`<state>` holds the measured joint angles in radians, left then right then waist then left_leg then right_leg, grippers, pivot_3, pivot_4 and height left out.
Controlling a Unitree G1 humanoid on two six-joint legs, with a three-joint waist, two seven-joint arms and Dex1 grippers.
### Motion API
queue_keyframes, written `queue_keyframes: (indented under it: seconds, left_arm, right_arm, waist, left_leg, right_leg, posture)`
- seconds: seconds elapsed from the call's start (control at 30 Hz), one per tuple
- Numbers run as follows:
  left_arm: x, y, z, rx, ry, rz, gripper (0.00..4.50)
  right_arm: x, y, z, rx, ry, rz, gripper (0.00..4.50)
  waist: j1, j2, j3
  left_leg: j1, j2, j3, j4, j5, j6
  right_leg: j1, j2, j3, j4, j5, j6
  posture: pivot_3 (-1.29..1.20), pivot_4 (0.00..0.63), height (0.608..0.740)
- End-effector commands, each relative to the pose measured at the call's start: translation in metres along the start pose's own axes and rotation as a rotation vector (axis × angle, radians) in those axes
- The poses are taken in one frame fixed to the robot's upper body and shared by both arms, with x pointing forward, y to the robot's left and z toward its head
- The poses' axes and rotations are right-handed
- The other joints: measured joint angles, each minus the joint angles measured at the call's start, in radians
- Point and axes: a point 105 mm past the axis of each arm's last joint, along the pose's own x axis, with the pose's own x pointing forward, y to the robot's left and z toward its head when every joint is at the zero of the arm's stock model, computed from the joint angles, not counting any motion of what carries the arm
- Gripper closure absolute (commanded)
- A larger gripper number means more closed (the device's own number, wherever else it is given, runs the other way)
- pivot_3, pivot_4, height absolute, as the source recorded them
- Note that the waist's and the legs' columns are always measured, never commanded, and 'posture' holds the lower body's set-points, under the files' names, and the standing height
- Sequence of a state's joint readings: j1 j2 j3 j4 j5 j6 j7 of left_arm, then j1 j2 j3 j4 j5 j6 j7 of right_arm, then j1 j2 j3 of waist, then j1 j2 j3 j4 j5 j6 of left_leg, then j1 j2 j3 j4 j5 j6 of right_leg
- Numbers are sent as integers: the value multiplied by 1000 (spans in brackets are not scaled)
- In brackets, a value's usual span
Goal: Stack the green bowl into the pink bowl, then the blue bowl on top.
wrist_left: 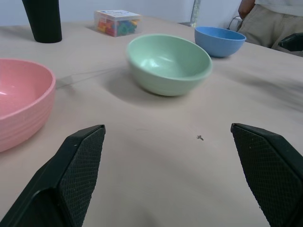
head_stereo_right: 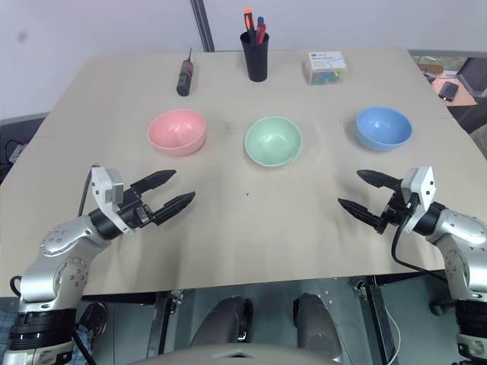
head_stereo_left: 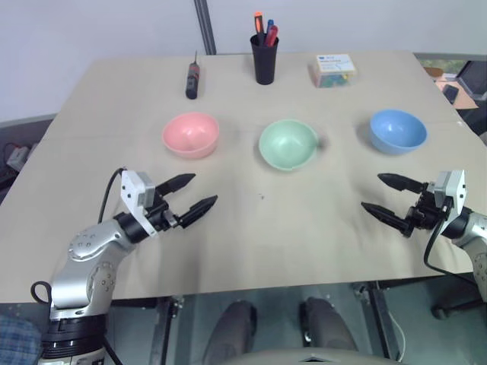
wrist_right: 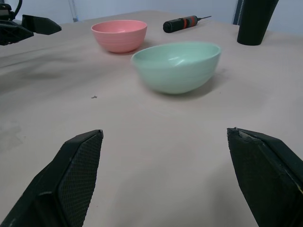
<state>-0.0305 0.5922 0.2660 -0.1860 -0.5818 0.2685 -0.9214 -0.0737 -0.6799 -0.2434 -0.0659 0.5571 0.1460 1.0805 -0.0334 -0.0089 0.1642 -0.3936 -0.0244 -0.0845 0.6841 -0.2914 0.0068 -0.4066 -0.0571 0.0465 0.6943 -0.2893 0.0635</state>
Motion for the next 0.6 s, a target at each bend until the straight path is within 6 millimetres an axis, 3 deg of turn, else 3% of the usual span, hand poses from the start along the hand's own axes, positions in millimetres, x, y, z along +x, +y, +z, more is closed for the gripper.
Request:
queue_keyframes:
  seconds: [0.03,0.6]
  left_arm:
    - [-1,-2,8,37,-31,-6,0]
    - [5,-2,9,30,-56,-43,0]
  right_arm:
    - [-2,-4,17,-55,-38,-10,94]
    - [5,2,21,-49,-56,-8,94]
  waist:
    - [0,0,0]
    - [1,0,0]
  left_leg:
    - [0,0,0,0,0,0]
    - [0,0,0,0,0,0]
  right_leg:
    - [0,0,0,0,0,0]
    - [0,0,0,0,0,0]
  posture:
    - [0,150,740]
    - [0,150,740]
